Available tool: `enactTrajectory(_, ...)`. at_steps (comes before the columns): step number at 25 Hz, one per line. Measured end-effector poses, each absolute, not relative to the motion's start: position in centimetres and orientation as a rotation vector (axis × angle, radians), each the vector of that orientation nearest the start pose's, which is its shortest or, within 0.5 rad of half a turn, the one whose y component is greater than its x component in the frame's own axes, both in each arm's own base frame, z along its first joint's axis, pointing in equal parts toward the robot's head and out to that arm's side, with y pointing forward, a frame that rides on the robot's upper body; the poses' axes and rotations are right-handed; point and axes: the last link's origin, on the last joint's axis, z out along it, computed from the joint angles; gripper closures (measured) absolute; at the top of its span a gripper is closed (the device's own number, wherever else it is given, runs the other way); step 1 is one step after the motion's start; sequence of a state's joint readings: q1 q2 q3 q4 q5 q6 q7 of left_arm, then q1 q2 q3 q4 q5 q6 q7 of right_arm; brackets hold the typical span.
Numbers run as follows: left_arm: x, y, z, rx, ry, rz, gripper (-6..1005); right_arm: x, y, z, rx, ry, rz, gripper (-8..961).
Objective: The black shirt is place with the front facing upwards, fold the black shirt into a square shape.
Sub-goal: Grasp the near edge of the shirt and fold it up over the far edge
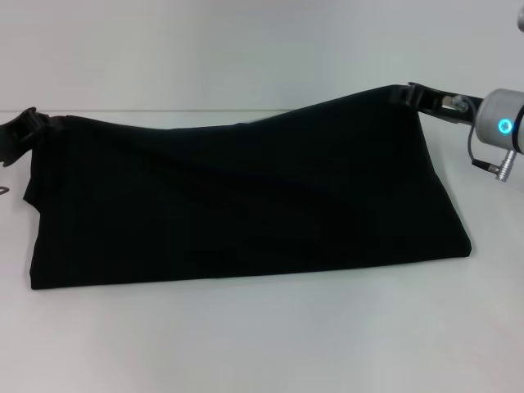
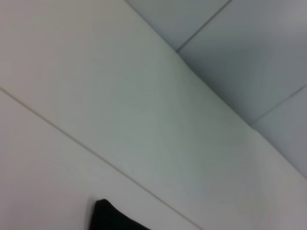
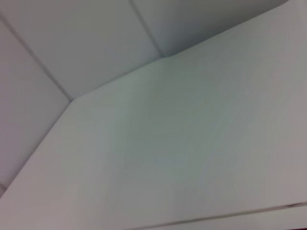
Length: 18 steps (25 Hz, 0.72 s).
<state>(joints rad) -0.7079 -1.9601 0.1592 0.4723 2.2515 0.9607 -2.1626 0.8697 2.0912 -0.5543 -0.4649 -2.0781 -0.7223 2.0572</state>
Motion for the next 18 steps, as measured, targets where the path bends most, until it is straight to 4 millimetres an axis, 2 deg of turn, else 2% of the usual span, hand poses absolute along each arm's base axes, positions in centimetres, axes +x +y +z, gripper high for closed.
enactTrajectory(6,-33.4,42.4,7.4,-1.573,-1.612,-0.840,979,24.6,46.6,-0.1,-1.841,1.388,0.689,903)
enactTrajectory(15,-32.8,43.8,6.4,-1.494,-1.581,-0.814,968,25.0,46.6,-0.9,-1.825,1.355,0.643,903)
enactTrajectory(18,-32.5,44.2,6.0,-1.498,-1.540,-0.796,934,24.8,46.7,-1.2,-1.832,1.319,0.639,900)
